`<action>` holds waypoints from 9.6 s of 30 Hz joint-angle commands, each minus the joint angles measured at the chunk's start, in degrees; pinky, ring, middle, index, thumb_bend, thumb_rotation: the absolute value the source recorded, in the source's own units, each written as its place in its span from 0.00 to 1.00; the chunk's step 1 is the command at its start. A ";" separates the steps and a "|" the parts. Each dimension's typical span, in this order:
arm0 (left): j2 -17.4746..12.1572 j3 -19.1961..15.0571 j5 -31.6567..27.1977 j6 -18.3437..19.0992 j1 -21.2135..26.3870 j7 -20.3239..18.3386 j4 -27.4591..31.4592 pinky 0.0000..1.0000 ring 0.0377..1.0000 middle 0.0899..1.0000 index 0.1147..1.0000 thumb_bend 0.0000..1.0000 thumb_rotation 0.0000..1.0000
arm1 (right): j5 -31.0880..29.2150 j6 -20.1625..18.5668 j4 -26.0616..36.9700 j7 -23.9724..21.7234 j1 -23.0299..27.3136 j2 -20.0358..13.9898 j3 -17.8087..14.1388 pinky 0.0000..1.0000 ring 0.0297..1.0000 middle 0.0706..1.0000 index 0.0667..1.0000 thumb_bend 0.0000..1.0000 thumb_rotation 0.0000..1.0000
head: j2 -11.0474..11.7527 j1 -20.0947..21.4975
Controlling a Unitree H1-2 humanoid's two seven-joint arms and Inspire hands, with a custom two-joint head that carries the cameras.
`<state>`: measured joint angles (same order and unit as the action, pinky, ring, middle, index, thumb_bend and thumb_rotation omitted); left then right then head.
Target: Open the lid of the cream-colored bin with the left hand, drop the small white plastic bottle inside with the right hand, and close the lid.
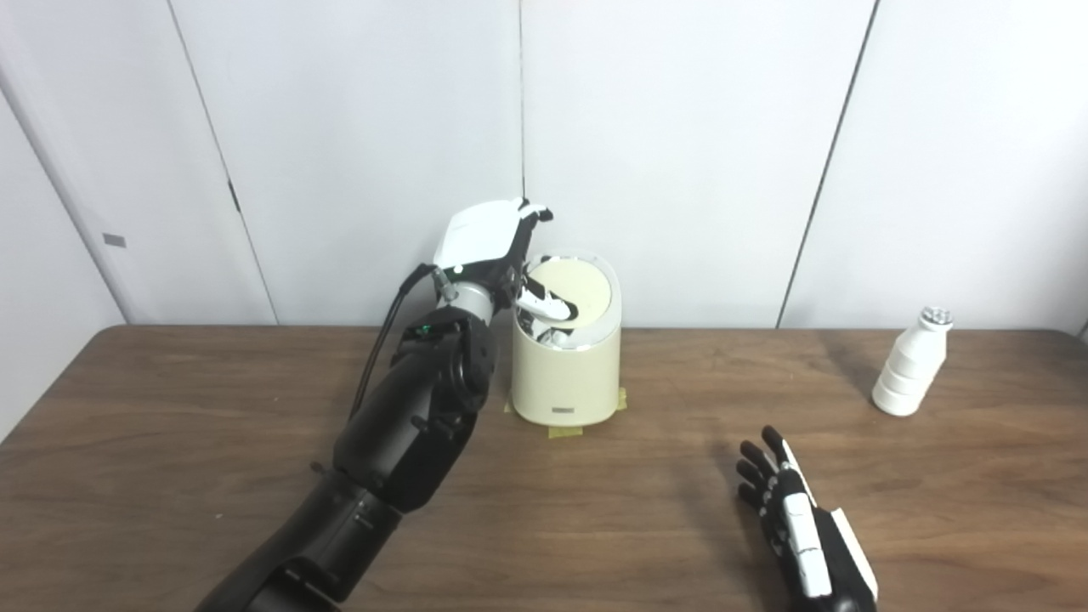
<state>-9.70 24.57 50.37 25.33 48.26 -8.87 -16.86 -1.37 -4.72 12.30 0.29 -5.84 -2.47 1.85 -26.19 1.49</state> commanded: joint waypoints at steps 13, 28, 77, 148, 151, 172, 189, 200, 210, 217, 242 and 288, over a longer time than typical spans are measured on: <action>-3.99 4.37 4.77 -0.58 2.24 -3.19 -0.23 0.85 0.90 0.92 0.89 0.95 0.01 | 0.02 1.43 1.00 -0.14 0.19 0.63 -0.17 0.92 0.93 0.94 1.00 0.53 1.00 | 0.82 0.27; -1.91 -5.18 -2.63 -0.18 0.77 -0.73 6.01 0.75 0.85 0.88 0.83 0.70 0.23 | 0.08 1.12 0.69 -0.57 0.67 0.45 -0.12 0.92 0.93 0.93 1.00 0.51 1.00 | 0.79 0.36; 8.79 -31.61 -46.38 -9.72 -44.22 4.48 34.98 0.89 0.88 0.90 0.91 0.45 0.84 | 6.47 -7.34 10.81 1.04 5.09 -2.72 -6.25 0.79 0.86 0.87 0.91 0.72 0.36 | -4.04 6.71; 2.33 -31.91 -54.90 1.49 -43.76 5.74 40.82 1.00 0.97 0.97 1.00 0.23 0.92 | 27.16 -9.23 -24.99 15.85 29.93 -22.16 -13.68 0.60 0.73 0.80 0.84 0.91 0.12 | -7.67 22.72; 2.16 -32.02 -55.06 1.52 -43.73 6.17 40.86 0.99 0.96 0.97 1.00 0.24 0.90 | 25.80 -9.69 -26.07 14.17 31.11 -22.76 -13.29 0.66 0.78 0.82 0.85 0.90 0.12 | -7.83 22.77; 1.49 -31.09 -55.98 1.53 -43.35 7.35 40.71 0.98 0.98 0.98 1.00 0.23 0.89 | 28.67 -13.21 -25.63 6.79 32.34 -25.64 -3.73 0.66 0.78 0.83 0.85 0.97 0.16 | -8.59 22.41; 1.01 -30.64 -57.38 1.56 -44.05 8.64 42.55 0.98 0.97 0.97 1.00 0.23 0.84 | 27.61 -5.99 -30.09 11.00 32.27 -24.97 -4.41 0.59 0.68 0.74 0.78 0.81 0.21 | -9.05 21.78; 0.45 -29.79 -58.02 1.56 -44.77 9.25 43.22 0.99 0.97 0.97 1.00 0.23 0.80 | 25.53 -3.18 -33.24 13.73 32.78 -24.06 -5.46 0.54 0.62 0.67 0.72 0.82 0.17 | -9.42 21.53; -1.11 -29.01 -59.30 1.57 -44.78 9.18 44.20 0.96 0.97 0.97 1.00 0.24 0.71 | 18.91 -4.95 -35.31 13.58 34.28 -21.60 -9.31 0.61 0.69 0.73 0.74 0.79 0.20 | -9.75 21.04; -2.11 -28.42 -60.40 1.57 -44.94 9.69 44.63 0.97 0.97 0.97 1.00 0.23 0.62 | 18.66 -4.03 -38.17 15.18 35.68 -20.98 -9.42 0.63 0.69 0.72 0.74 0.78 0.18 | -9.92 21.38; -2.09 -28.06 -60.12 1.52 -45.04 9.57 44.26 0.99 0.98 0.97 1.00 0.21 0.62 | 18.75 0.68 -40.22 23.41 36.38 -19.09 -10.19 0.30 0.33 0.42 0.50 0.51 0.00 | -10.33 21.63; 9.25 -26.43 -52.34 -8.00 -51.82 11.44 36.83 0.89 0.91 0.92 0.91 0.53 0.67 | 23.91 -2.14 0.37 6.89 31.70 -5.43 2.05 0.30 0.34 0.43 0.52 0.51 0.00 | -8.95 -2.79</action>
<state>-1.33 -2.04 -2.34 19.32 -3.54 2.27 19.64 21.96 -10.13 12.19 6.57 22.89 -7.83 4.00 -35.07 -1.23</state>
